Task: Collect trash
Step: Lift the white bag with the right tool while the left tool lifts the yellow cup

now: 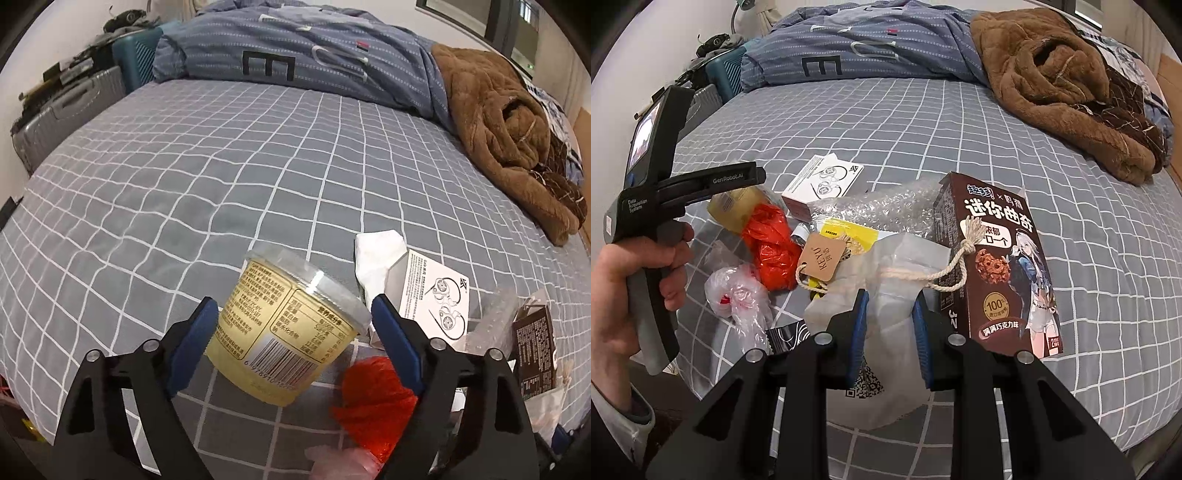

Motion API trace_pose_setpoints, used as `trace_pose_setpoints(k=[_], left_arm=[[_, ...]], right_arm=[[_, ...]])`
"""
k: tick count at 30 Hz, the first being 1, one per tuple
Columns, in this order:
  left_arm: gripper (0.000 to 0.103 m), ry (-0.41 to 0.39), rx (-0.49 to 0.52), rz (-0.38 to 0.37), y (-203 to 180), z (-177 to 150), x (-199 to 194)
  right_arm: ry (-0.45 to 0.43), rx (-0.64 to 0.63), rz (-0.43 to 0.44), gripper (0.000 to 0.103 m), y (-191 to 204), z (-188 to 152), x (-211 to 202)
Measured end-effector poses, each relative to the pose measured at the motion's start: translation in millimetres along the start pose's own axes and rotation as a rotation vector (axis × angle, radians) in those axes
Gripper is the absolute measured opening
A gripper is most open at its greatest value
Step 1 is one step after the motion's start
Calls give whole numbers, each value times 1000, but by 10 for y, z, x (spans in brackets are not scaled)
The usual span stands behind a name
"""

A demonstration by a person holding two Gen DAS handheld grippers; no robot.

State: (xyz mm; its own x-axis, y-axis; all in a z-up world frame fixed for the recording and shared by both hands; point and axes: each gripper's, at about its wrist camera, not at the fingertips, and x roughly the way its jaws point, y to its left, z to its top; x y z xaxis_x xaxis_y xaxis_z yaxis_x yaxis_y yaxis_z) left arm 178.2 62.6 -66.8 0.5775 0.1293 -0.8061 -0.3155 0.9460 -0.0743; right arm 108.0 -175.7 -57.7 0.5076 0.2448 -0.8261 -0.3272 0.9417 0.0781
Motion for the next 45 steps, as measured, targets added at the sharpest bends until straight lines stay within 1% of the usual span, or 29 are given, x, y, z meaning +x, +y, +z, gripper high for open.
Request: trace_pose_setpoints(k=[2, 5, 6, 7, 9, 12, 15, 19, 20, 21, 23, 26, 29, 36, 40, 45], left_arm=[[83, 11, -2, 2, 4, -6, 3], [87, 20, -52, 21, 43, -4, -32], [91, 20, -65, 45, 45, -6, -39], [93, 15, -79, 70, 47, -15, -50], [96, 14, -99, 96, 45, -34, -50], [98, 25, -136, 106, 57, -69, -31], [98, 6, -151, 123, 57, -85, -32], [98, 24, -163, 103, 56, -96, 44], [97, 32, -168, 97, 62, -96, 66], [93, 38, -166, 82, 63, -100, 89], [80, 42, -145, 62, 36, -96, 105], [77, 24, -124, 55, 22, -106, 75], [76, 26, -116, 41, 29, -102, 61], [73, -15, -69, 36, -4, -92, -146], [72, -20, -54, -7, -6, -126, -324], [70, -45, -25, -64, -15, -281, -713]], right_arm=[[0, 0, -1, 23, 2, -1, -1], [2, -3, -2, 23, 7, 2, 0], [2, -2, -2, 23, 3, 2, 1], [3, -2, 0, 23, 3, 3, 3], [5, -5, 2, 23, 0, 6, 5], [6, -5, 3, 23, -2, 9, 8], [6, -6, 4, 23, 3, 6, 15], [7, -10, 5, 23, 16, -3, 23], [7, -10, 6, 23, 12, -5, 25], [7, -10, 7, 23, 14, -7, 25], [7, -9, 5, 23, 14, -8, 24], [3, -3, 6, 23, -5, -4, 4], [-2, 4, 8, 23, -22, 4, -19], [-15, 13, 5, 23, -81, 21, -83], [-28, 31, 6, 23, -139, 25, -148], [-56, 54, 2, 23, -195, -16, -318]])
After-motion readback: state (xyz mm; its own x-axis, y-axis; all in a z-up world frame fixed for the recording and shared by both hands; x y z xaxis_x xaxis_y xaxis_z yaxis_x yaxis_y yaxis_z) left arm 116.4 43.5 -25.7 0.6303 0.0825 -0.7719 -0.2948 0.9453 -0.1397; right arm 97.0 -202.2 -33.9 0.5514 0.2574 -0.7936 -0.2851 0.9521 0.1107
